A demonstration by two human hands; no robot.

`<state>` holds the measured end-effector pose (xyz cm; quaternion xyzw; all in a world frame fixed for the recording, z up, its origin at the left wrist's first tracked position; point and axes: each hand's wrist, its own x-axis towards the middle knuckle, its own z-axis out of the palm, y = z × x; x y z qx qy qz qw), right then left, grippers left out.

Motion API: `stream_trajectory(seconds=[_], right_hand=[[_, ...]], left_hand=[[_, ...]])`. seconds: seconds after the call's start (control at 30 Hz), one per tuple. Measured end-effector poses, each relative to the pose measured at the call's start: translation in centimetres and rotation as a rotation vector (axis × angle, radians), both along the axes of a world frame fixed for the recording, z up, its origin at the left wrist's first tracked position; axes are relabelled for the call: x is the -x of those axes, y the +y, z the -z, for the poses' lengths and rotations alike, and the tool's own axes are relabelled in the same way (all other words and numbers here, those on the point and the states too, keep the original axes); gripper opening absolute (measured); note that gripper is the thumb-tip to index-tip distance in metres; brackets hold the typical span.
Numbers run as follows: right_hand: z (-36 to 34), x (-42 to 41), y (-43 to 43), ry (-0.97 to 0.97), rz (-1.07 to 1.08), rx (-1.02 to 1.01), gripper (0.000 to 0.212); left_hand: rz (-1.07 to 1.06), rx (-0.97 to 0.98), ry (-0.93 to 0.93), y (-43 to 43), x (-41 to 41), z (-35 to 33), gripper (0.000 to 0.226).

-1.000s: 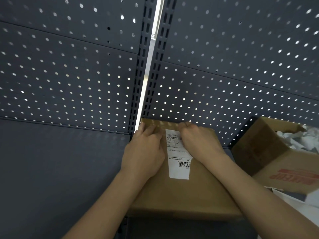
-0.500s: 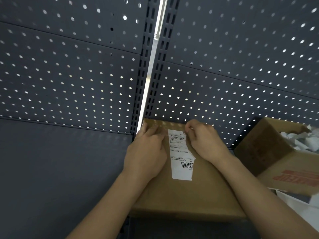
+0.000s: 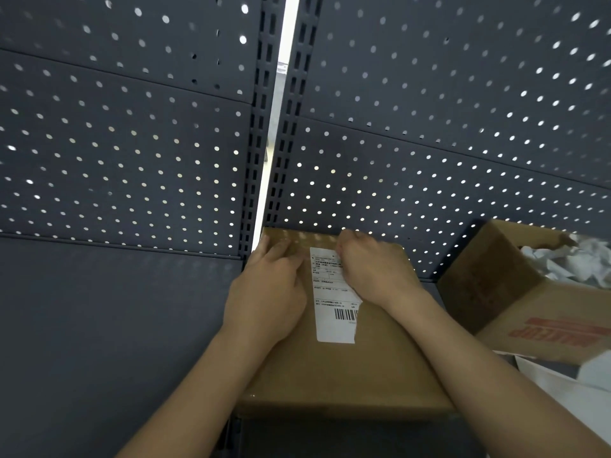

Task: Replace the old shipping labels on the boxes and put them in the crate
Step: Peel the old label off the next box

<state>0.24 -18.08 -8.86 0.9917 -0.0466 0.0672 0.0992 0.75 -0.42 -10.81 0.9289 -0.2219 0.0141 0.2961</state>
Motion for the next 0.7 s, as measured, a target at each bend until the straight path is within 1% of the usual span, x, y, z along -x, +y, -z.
stream_trajectory(seconds=[0.13, 0.2, 0.23, 0.27, 0.3, 0.33, 0.37, 0.43, 0.47, 0.53, 0.6, 0.7], right_hand=[[1.1, 0.1, -1.1, -0.105, -0.046, -0.012, 0.009], [1.2, 0.3, -1.3, -0.146, -0.062, -0.097, 0.008], [1.3, 0.4, -1.4, -0.159, -0.064, -0.169, 0.012], [1.2, 0.5, -1.4, -0.163, -0.059, -0.237, 0.023], [1.0, 0.6, -1.5, -0.161, -0.058, -0.279, 0.034], [1.0, 0.6, -1.6, -0.156, -0.064, -0.305, 0.038], [1.0, 0.6, -1.7, -0.156, -0.076, -0.323, 0.033], [1.2, 0.7, -1.8, -0.198, -0.107, -0.323, 0.015], [1.3, 0.8, -1.8, -0.23, -0.12, -0.299, 0.013], [1.5, 1.0, -1.7, -0.26, -0.131, -0.252, 0.016], [1.6, 1.0, -1.6, -0.262, -0.133, -0.236, 0.015], [1.6, 1.1, -1.7, -0.274, -0.121, -0.295, 0.014]], left_hand=[[-0.002, -0.007, 0.001, -0.1, 0.0, -0.1, 0.046], [-0.005, -0.006, -0.008, -0.1, 0.1, -0.1, 0.047], [-0.008, -0.001, -0.015, -0.1, 0.1, -0.1, 0.047], [-0.01, 0.003, -0.018, -0.1, 0.0, 0.0, 0.047], [-0.011, 0.004, -0.019, -0.1, 0.0, 0.1, 0.048], [-0.012, 0.002, -0.017, -0.1, 0.0, 0.1, 0.048], [-0.01, -0.001, -0.015, -0.1, 0.0, 0.1, 0.048], [-0.007, -0.003, -0.015, -0.2, 0.1, 0.0, 0.047], [-0.006, -0.003, -0.018, -0.2, 0.2, -0.1, 0.046], [-0.008, 0.001, -0.013, -0.2, 0.3, -0.2, 0.046], [-0.006, 0.005, -0.001, -0.2, 0.3, -0.3, 0.046], [0.001, 0.009, 0.001, -0.1, 0.4, -0.4, 0.046]])
